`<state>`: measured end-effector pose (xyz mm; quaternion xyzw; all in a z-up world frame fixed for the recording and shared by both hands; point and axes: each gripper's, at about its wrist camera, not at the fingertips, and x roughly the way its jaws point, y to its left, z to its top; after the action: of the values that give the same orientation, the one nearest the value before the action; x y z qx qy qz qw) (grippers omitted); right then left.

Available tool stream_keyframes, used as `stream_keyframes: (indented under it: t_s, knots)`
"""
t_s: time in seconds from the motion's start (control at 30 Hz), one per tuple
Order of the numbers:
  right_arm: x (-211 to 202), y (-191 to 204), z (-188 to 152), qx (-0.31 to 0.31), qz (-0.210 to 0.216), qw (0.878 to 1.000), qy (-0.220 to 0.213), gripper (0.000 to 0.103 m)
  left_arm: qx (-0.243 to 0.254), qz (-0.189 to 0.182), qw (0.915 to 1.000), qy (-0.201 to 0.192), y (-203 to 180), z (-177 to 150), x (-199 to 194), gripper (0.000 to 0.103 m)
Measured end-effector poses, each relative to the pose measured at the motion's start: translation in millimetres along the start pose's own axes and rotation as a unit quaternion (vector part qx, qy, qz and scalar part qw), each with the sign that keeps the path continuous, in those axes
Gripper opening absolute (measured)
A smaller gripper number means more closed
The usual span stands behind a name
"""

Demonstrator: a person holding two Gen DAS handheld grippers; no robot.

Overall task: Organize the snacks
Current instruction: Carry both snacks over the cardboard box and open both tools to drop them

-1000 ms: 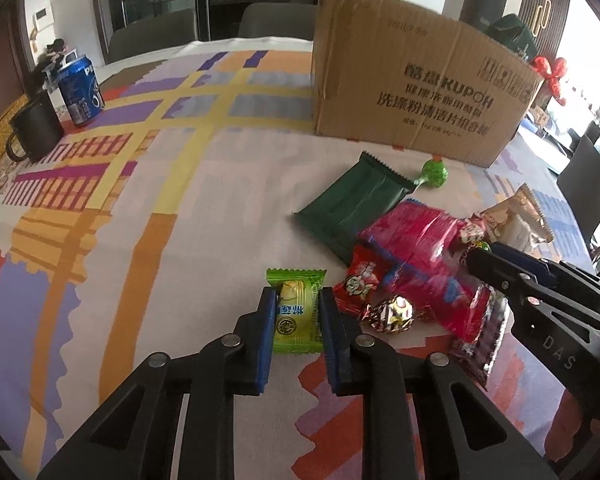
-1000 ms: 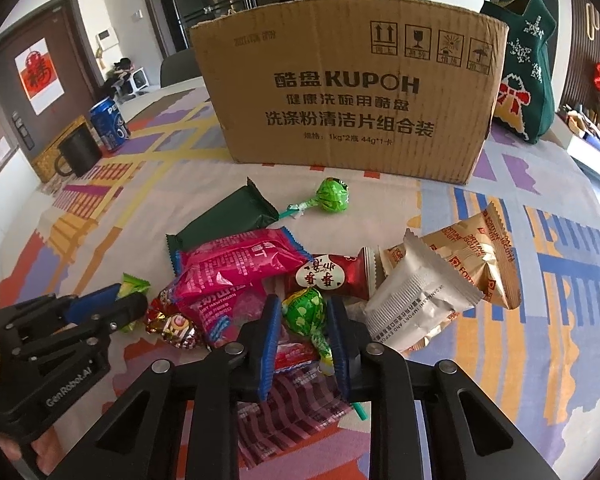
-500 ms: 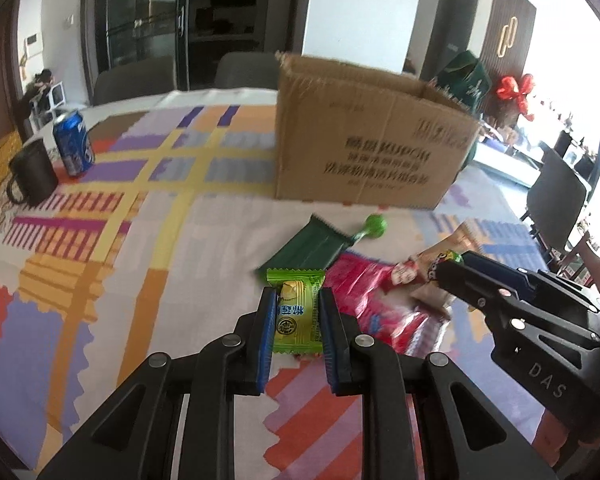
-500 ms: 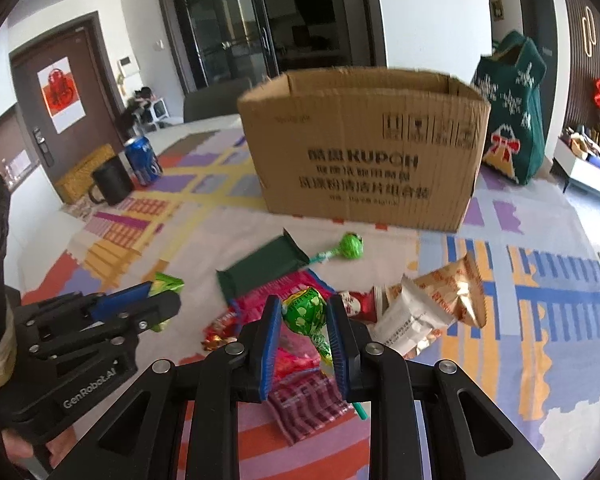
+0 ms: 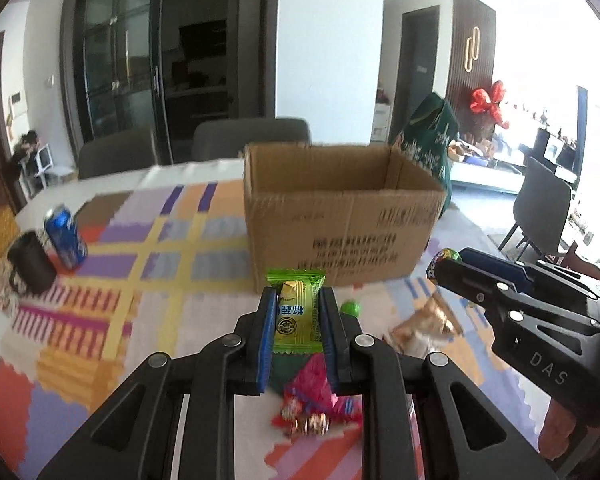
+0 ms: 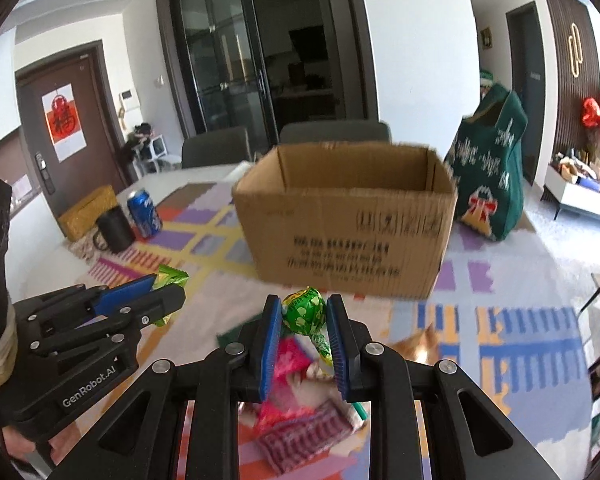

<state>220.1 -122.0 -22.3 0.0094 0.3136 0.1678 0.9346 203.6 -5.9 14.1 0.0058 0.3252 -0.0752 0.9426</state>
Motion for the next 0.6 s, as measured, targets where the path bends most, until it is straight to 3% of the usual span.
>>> stream_keyframes:
  t_s: [0.33,0.6]
  knots:
    - [-0.8,-19.4,58.9,-0.004,-0.023,0.999,-0.041,0.025,0.05,0.004,0.9981,-0.036,-6.4,67.4,15.0,0.022]
    - [23.1,-35.4,103.1,-0.01,-0.029,0.999,-0.034,0.025,0.045,-0.015,0.9988,-0.01,1.0,112.0,59.8,0.022]
